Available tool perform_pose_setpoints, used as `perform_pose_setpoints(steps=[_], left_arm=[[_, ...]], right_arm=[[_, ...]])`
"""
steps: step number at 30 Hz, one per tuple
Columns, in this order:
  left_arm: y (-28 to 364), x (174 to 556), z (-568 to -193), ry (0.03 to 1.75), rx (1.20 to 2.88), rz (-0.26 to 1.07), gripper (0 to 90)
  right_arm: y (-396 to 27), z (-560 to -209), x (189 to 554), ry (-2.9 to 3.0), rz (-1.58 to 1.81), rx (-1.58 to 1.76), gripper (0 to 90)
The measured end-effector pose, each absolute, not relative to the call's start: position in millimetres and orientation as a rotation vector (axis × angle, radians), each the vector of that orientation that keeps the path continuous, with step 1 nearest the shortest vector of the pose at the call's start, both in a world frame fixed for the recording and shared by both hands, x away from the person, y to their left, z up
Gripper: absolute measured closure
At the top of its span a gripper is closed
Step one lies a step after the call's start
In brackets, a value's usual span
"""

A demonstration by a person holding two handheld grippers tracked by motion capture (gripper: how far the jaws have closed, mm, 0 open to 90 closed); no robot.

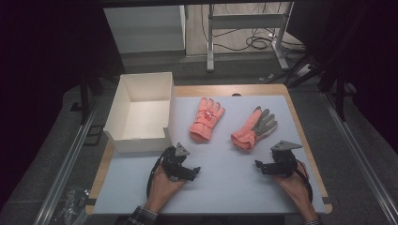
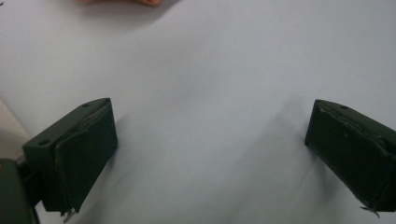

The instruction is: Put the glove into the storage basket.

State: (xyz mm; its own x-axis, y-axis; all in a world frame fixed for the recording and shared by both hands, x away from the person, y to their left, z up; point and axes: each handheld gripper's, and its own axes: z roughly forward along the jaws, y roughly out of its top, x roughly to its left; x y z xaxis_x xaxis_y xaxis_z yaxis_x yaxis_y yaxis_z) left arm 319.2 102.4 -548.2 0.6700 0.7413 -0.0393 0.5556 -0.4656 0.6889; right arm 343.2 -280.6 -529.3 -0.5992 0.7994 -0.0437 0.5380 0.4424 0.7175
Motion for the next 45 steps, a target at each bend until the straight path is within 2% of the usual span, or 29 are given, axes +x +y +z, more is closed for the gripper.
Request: perform_pose_setpoints(steps=[13,25,32,37,45], left_arm=[[102.5,319.2,-548.2,0.995,2.194,0.348,2.4],[102.5,319.1,-548.2,0.996,2.194,0.348,2.4],[102.4,319.0,-548.3,0.997,2.193,0.348,2.4],[102.4,319.1,-548.2,0.996,2.193,0.348,2.4],[102.4,319.1,-548.3,0.995,2.193,0.348,2.4]], right_arm=[[-287.9,-515.7,352.6,2.322,1.031,1.162,19.9],[-283.4,-494.2,376.6,2.332,1.095,1.152,30.8],[-277.1,-480.9,402.8,2.305,1.109,1.163,40.1],[-274.1,-479.7,421.8,2.265,1.074,1.202,43.5],[-271.5,-493.1,452.4,2.223,0.991,1.319,42.5]])
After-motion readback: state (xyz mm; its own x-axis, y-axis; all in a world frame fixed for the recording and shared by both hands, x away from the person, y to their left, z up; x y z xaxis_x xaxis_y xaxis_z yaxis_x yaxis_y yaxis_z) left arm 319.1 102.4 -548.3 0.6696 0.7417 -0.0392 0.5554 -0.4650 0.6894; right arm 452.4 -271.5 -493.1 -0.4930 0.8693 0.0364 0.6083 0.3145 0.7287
